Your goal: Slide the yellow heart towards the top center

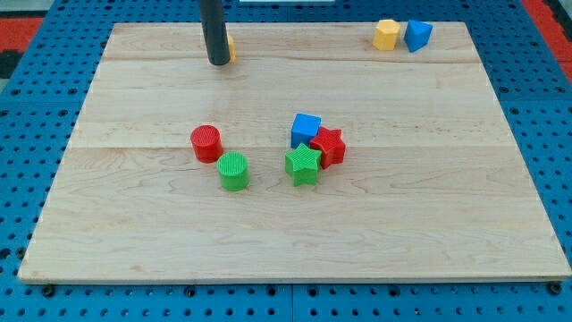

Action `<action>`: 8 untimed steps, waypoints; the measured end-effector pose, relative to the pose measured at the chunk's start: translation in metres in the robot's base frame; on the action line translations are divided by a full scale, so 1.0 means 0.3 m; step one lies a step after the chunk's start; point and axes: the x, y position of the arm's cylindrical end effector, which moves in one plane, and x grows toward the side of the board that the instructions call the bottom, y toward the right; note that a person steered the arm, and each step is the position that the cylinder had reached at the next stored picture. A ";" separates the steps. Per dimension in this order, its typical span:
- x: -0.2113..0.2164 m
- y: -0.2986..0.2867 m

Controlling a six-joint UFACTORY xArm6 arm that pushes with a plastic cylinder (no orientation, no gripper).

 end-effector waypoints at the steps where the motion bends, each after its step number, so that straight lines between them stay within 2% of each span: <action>1: -0.055 -0.001; 3: -0.055 -0.182; 8: -0.108 -0.083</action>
